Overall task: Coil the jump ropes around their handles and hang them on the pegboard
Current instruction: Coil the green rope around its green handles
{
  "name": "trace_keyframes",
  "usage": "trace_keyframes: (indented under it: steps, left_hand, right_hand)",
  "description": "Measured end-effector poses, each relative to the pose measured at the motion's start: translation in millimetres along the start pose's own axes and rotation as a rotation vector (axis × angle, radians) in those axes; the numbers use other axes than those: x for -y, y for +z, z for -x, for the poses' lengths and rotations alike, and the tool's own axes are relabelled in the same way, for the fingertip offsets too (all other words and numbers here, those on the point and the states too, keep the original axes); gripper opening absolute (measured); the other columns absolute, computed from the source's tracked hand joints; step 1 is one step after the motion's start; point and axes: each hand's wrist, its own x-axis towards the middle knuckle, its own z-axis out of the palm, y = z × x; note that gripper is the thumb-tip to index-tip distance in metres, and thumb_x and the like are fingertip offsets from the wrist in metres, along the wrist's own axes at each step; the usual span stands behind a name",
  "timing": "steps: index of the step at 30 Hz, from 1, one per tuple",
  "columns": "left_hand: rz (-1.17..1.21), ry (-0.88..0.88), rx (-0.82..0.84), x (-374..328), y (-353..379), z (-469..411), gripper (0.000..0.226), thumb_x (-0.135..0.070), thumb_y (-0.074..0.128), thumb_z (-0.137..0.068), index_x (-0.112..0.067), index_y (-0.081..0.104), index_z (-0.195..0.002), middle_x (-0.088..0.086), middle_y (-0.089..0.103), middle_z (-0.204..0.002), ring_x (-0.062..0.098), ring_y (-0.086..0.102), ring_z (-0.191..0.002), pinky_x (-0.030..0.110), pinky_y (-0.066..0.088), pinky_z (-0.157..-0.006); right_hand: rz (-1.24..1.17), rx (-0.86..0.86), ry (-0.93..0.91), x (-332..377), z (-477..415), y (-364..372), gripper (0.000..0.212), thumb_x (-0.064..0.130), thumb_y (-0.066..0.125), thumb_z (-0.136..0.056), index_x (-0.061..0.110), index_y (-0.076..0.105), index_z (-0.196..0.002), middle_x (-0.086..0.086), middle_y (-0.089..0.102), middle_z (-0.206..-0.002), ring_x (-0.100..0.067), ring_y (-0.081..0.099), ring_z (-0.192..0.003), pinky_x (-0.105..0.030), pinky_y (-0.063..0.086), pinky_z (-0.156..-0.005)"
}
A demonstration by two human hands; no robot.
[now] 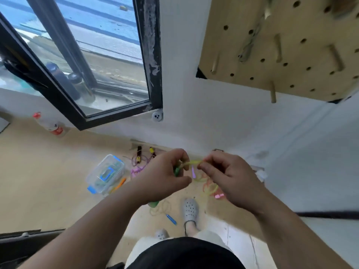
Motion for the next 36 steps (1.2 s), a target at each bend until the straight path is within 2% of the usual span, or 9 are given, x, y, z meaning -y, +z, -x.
trace_keyframes:
  steps: [5, 8, 15, 18, 22, 26, 29, 32, 36]
  left_hand:
    - [-0.184, 0.033, 0.03, 0, 37, 6, 0.026, -0.032, 0.069, -0.092, -0.02, 0.052, -0.076, -0.007, 0.048, -0.062, 0.005, 0.043, -0.052, 0.025, 0.036, -0.053]
    - [0.119, -0.054, 0.015, -15, 60, 11, 0.03, -0.033, 0.07, -0.092, -0.01, 0.054, -0.083, -0.001, 0.046, -0.063, 0.013, 0.046, -0.056, 0.029, 0.044, -0.054]
    - [0.797, -0.176, -0.116, -64, 134, 14, 0.04, -0.046, 0.085, -0.068, -0.027, 0.052, -0.054, 0.001, 0.037, -0.053, 0.018, 0.035, -0.047, 0.03, 0.035, -0.051]
    - [0.889, -0.225, -0.145, -89, 177, 16, 0.039, -0.035, 0.092, -0.069, -0.022, 0.056, -0.064, 0.003, 0.044, -0.056, 0.019, 0.043, -0.05, 0.031, 0.038, -0.052]
    - [0.83, -0.235, -0.184, -118, 227, 13, 0.033, -0.021, 0.084, -0.079, -0.016, 0.052, -0.073, 0.001, 0.047, -0.058, 0.018, 0.045, -0.051, 0.029, 0.036, -0.051]
    - [0.899, -0.202, -0.255, -146, 262, 14, 0.026, -0.02, 0.058, -0.101, -0.011, 0.052, -0.077, 0.009, 0.05, -0.068, 0.023, 0.047, -0.057, 0.032, 0.037, -0.049]
    - [0.937, -0.122, -0.306, -165, 279, 17, 0.029, -0.03, 0.055, -0.099, -0.012, 0.064, -0.079, 0.014, 0.065, -0.085, 0.029, 0.061, -0.082, 0.041, 0.051, -0.075]
    - [0.915, -0.124, -0.297, -181, 292, 23, 0.039, -0.038, 0.048, -0.101, -0.013, 0.077, -0.091, 0.008, 0.077, -0.108, 0.022, 0.07, -0.107, 0.039, 0.054, -0.093]
    - [0.817, -0.15, -0.308, -196, 309, 27, 0.053, -0.047, 0.038, -0.106, -0.034, 0.08, -0.076, -0.005, 0.075, -0.119, 0.025, 0.065, -0.12, 0.052, 0.046, -0.107]
  right_hand:
    - [0.048, -0.158, 0.084, -12, 46, -23, 0.023, 0.044, 0.058, -0.095, 0.028, 0.068, -0.084, -0.006, 0.062, -0.068, -0.027, 0.058, -0.065, -0.051, 0.05, -0.065]
    - [0.107, -0.139, 0.161, -25, 69, -31, 0.035, 0.064, 0.046, -0.089, 0.038, 0.069, -0.091, 0.002, 0.068, -0.076, -0.018, 0.066, -0.072, -0.052, 0.054, -0.073]
    - [-0.005, -0.035, 0.136, -53, 115, -41, 0.023, 0.055, 0.045, -0.094, 0.044, 0.065, -0.091, 0.008, 0.063, -0.076, -0.016, 0.054, -0.1, -0.054, 0.047, -0.099]
    - [-0.061, -0.002, 0.109, -63, 136, -60, 0.025, 0.031, 0.051, -0.103, 0.033, 0.063, -0.082, 0.009, 0.057, -0.067, -0.002, 0.049, -0.067, -0.027, 0.045, -0.081]
    - [-0.091, 0.007, 0.116, -82, 165, -90, 0.027, 0.025, 0.054, -0.103, 0.025, 0.064, -0.078, 0.011, 0.061, -0.067, -0.008, 0.053, -0.06, -0.038, 0.041, -0.089]
    - [-0.283, -0.117, 0.187, -98, 191, -119, 0.024, 0.021, 0.06, -0.1, 0.011, 0.07, -0.081, 0.005, 0.071, -0.07, -0.005, 0.054, -0.055, -0.019, 0.044, -0.058]
    - [-0.438, -0.207, 0.27, -110, 204, -132, 0.015, 0.025, 0.064, -0.097, 0.012, 0.063, -0.092, 0.001, 0.075, -0.077, -0.009, 0.053, -0.053, -0.026, 0.043, -0.058]
    - [-0.5, -0.18, 0.27, -119, 213, -140, 0.013, 0.03, 0.062, -0.098, 0.035, 0.057, -0.109, 0.004, 0.073, -0.087, -0.012, 0.05, -0.055, -0.034, 0.042, -0.061]
    - [-0.531, -0.123, 0.154, -122, 222, -152, 0.03, 0.026, 0.061, -0.1, 0.048, 0.059, -0.121, 0.005, 0.068, -0.089, 0.001, 0.052, -0.057, -0.021, 0.039, -0.06]
